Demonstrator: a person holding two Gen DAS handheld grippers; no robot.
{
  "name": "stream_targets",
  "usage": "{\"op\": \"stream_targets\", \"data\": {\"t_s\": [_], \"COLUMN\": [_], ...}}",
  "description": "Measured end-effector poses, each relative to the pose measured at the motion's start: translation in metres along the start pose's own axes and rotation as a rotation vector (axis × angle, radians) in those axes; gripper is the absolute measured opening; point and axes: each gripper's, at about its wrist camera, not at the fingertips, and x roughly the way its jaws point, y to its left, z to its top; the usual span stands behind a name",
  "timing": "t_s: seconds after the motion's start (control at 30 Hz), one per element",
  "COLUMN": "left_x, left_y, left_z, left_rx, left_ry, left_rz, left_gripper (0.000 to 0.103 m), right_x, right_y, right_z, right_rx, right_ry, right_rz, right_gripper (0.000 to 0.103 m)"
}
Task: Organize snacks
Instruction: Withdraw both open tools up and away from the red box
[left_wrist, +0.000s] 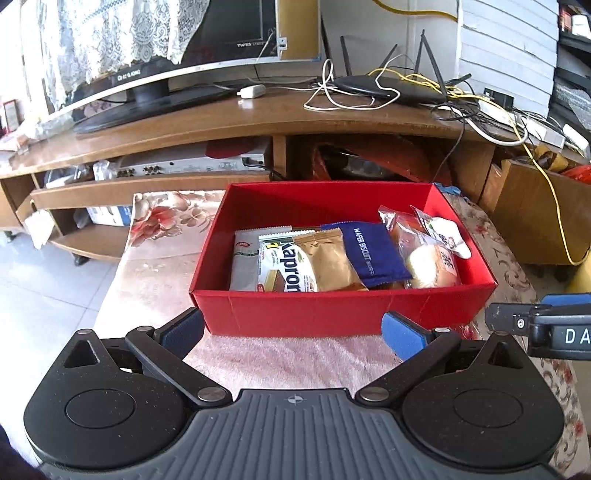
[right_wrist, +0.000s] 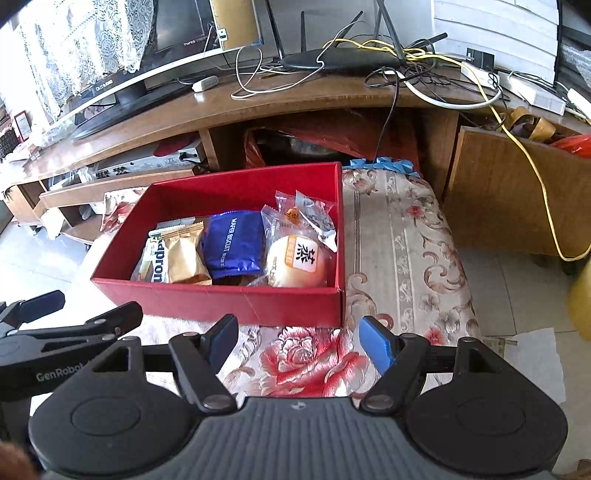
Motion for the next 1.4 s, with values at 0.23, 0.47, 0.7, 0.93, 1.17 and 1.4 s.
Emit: {"op": "stream_targets", "data": {"t_s": [0.23,0.47,0.7,0.93,1.17,1.4], "left_x": [-0.006,-0.015,-0.015,-0.022,-0.020,-0.022], "left_y": [-0.003,-0.005,0.002,0.000,-0.003,-0.002], "left_z": [-0.007,-0.016,-0.024,-0.030,-0.034,-0.035], "left_rx": [0.030,0.022,-0.035,-0.044,-0.028,-0.043], "left_ry": [-0.004,0.001,0.052,0.036,0.081,0.087], "left_rz": [0.038,0.007,-0.050,-0.047,-0.057,-0.064], "left_gripper": [0.103,0.103,0.103,0.103,0.103,0.103], "right_x": [-0.010,-0.018,-0.024,-0.030,-0.031,-0.033], "right_y": [0.001,0.003,0.004,0.007,0.009,0.008], "right_z": [-0.014,-0.025,-0.036,-0.041,-0.044,-0.045], "right_rx": [0.000,-0.004,-0.006,-0.009,-0.011,-0.007], "right_ry": [0.004,0.002,0.005,-0.002,-0.003,-0.005], "right_rz": [0.010,0.015,0.012,0.020,0.022,0.027], "right_gripper": [0.068,0.068,0.068,0.069,0.069,0.069]}}
